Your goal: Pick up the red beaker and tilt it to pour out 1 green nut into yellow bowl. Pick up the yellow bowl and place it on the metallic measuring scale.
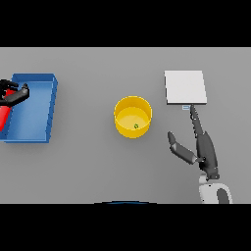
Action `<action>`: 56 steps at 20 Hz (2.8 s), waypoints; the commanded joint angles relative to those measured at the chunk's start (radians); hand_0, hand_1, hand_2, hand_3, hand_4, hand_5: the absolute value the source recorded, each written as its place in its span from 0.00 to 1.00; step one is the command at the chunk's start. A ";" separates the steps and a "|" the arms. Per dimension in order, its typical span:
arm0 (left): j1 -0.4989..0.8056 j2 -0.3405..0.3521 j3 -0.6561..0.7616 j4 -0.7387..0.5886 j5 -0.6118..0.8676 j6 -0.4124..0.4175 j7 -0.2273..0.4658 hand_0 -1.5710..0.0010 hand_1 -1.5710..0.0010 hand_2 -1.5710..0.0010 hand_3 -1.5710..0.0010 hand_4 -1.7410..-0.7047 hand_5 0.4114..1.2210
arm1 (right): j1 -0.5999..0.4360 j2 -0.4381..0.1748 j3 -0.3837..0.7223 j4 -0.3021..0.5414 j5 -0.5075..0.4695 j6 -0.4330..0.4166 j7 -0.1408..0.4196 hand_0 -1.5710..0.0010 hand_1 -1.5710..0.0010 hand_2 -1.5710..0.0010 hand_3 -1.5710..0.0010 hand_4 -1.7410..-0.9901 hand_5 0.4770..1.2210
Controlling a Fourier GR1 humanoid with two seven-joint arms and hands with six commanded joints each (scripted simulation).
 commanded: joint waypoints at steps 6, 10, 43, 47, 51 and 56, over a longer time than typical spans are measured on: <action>-0.019 -0.013 0.013 0.024 0.025 -0.024 -0.033 0.90 0.92 0.92 0.92 0.91 0.33 | 0.005 0.012 0.016 -0.003 0.012 0.000 0.031 1.00 1.00 1.00 1.00 0.74 0.25; -0.027 -0.035 0.033 0.046 0.030 0.003 -0.081 0.96 0.97 0.97 0.97 0.92 0.32 | -0.014 0.001 0.030 -0.002 0.078 -0.027 0.067 1.00 1.00 1.00 1.00 0.72 0.25; -0.038 -0.045 0.025 0.046 0.032 0.000 -0.102 1.00 1.00 1.00 1.00 0.91 0.40 | -0.727 -0.255 0.451 0.444 0.491 0.486 -0.003 1.00 1.00 1.00 1.00 0.63 0.27; -0.049 -0.045 0.033 0.058 0.036 -0.003 -0.098 1.00 1.00 1.00 1.00 0.91 0.40 | -0.754 -0.254 0.471 0.488 0.504 0.512 -0.005 1.00 1.00 1.00 1.00 0.59 0.26; -0.032 -0.043 0.027 0.050 0.029 0.004 -0.115 1.00 1.00 1.00 1.00 0.91 0.40 | -0.783 -0.249 0.497 0.521 0.525 0.538 0.005 1.00 1.00 1.00 1.00 0.58 0.30; -0.039 -0.039 0.030 0.056 0.031 -0.002 -0.112 1.00 1.00 1.00 1.00 0.92 0.39 | -0.798 -0.221 0.522 0.544 0.548 0.546 0.042 0.94 0.93 0.91 0.90 0.50 0.46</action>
